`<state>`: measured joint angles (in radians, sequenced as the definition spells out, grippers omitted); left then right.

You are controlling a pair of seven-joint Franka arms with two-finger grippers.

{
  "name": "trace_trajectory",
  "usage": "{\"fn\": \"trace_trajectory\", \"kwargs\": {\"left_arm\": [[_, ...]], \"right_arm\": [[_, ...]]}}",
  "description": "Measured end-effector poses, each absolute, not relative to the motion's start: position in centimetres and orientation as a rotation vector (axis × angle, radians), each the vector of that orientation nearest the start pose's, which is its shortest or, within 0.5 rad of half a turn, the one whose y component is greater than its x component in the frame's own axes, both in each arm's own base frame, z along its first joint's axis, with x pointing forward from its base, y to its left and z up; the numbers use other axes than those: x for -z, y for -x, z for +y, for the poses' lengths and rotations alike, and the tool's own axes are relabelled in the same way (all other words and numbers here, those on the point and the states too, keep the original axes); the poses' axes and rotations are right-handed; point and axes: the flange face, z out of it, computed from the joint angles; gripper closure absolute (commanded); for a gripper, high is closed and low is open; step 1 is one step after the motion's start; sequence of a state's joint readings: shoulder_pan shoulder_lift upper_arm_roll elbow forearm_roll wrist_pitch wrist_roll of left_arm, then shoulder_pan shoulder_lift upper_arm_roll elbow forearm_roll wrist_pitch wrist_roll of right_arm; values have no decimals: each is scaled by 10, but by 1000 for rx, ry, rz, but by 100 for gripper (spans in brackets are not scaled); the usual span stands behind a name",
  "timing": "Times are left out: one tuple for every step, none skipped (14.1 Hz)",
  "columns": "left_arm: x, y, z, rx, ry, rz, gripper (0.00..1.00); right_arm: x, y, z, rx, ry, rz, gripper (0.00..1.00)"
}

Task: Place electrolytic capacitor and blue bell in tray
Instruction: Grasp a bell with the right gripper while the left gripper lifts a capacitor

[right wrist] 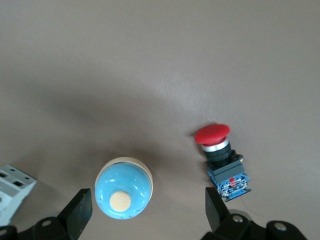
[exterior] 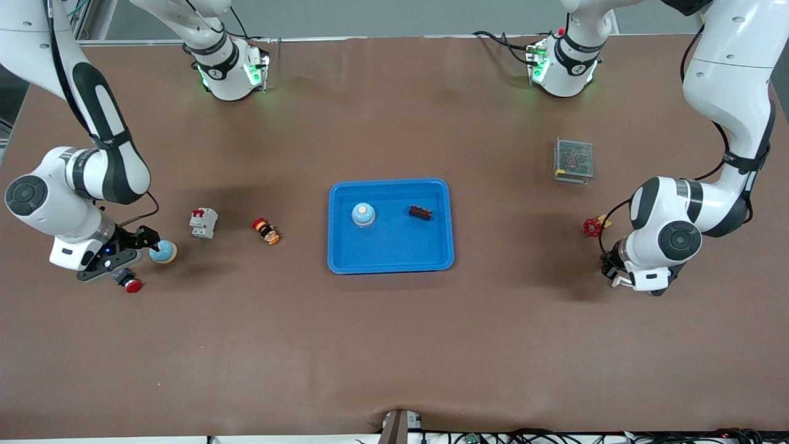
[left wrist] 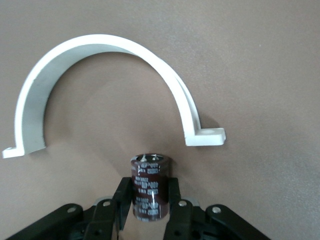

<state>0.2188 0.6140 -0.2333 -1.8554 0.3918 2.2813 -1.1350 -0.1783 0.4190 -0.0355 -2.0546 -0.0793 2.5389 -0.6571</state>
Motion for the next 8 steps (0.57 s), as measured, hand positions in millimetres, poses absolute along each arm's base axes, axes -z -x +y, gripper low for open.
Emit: {"fn": "trace_trajectory", "kwargs": {"left_arm": [[-176,-622,6,-83,2673,-1240,67],[-171,-622,7,-79,2680,-1243,72],[-170,-623,7,-79,2681,-1244,80],[-170,-623,7,-79,2681,-1244,88],[-170,-623,7,-79,2681,-1244,97],[-170,-623,7,-78,2681,-1244,100],[-170,-623,7,-78,2682,-1244,100],[-170,-623,6,-78,2682,-1243,100]], "right_arm": [[-229,-585,-126,67,3120,-812,0],[-222,-581,-124,87,3119,-805,0],[-215,-577,-120,97,3112,-797,0],[-209,-574,-116,96,3104,-793,0],[-204,-573,-112,92,3096,-794,0],[-201,-573,-109,89,3091,-798,0],[-199,-573,-107,90,3088,-800,0],[-196,-573,-107,92,3088,-800,0]]}}
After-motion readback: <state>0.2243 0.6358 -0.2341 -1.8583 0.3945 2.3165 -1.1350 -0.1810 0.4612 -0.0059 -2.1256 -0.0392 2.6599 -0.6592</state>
